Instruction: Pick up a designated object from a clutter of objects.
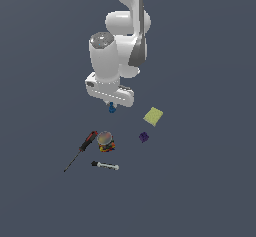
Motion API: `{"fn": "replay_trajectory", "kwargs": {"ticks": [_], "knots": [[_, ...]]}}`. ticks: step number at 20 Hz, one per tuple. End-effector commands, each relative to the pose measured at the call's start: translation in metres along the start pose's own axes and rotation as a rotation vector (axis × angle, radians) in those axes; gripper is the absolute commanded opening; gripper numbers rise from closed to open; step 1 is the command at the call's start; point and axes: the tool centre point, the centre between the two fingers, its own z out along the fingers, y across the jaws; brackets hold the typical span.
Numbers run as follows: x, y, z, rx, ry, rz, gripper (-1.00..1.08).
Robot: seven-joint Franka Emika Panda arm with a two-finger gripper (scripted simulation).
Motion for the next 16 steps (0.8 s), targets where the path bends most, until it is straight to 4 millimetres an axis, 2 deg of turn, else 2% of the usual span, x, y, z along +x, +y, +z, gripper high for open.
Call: {"fn": "replay_trajectory", "kwargs": {"ticks": [1, 16], "knots": [[-0.003, -0.022, -0.022, -0.002, 0.001, 0.001, -1.00], [-0.019, -0.158, -0.154, 0.000, 0.000, -0.001, -1.00]]}}
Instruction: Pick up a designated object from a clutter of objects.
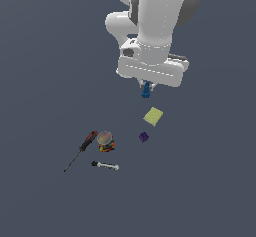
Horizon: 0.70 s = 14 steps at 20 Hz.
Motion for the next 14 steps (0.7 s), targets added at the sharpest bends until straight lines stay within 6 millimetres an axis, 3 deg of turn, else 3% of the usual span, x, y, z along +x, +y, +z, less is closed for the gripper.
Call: {"fn": "replay_trajectory", "kwargs": {"ticks": [1, 7, 14], "knots": [[-0.003, -0.022, -0.021, 0.000, -0.001, 0.001, -1.00], [-0.005, -0.061, -0.058, 0.002, -0.002, 0.000, -1.00], [-0.004, -0.085, -0.081, 0.004, -0.002, 0.000, -1.00]]}}
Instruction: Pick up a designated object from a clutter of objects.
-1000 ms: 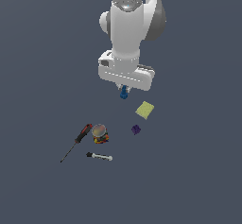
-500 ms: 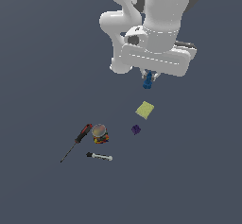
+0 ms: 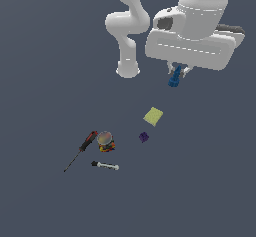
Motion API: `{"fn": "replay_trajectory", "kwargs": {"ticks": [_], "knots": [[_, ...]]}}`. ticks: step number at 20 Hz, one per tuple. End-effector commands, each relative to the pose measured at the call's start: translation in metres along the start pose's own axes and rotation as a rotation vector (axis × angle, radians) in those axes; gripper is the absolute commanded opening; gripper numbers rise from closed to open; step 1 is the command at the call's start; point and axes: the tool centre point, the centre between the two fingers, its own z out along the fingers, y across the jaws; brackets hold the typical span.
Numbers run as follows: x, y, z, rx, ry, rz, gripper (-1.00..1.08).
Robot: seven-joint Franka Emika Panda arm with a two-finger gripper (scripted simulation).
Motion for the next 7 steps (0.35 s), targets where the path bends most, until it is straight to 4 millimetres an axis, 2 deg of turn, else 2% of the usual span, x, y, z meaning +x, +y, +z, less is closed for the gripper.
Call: {"fn": "replay_trajectory", "kwargs": {"ticks": [1, 7], "knots": [[0.0002, -0.0063, -0.0060, 0.000, -0.001, 0.001, -1.00], [0.0005, -0.0119, -0.0111, 0.000, -0.001, 0.001, -1.00]]}}
